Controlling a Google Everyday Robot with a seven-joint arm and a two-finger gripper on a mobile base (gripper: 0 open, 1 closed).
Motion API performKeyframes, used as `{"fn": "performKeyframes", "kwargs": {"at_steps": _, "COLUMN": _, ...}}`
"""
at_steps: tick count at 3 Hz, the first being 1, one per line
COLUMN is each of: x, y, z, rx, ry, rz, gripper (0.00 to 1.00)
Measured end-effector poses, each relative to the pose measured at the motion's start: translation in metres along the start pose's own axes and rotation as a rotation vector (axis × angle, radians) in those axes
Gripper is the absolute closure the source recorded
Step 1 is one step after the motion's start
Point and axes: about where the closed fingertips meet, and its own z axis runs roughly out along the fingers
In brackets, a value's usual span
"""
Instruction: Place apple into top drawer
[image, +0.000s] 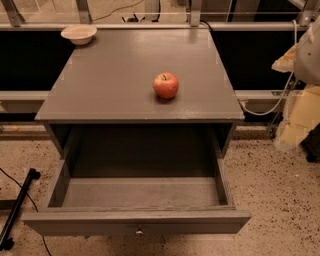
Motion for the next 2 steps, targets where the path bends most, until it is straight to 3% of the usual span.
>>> {"fn": "performKeyframes", "kwargs": {"at_steps": 1, "x": 0.000, "y": 0.000, "z": 0.000, "rx": 0.000, "ry": 0.000, "rz": 0.000, "gripper": 0.00}}
{"fn": "performKeyframes", "kwargs": {"at_steps": 2, "x": -0.010, "y": -0.015, "z": 0.005, "rx": 0.000, "ry": -0.036, "rz": -0.026, "gripper": 0.00}}
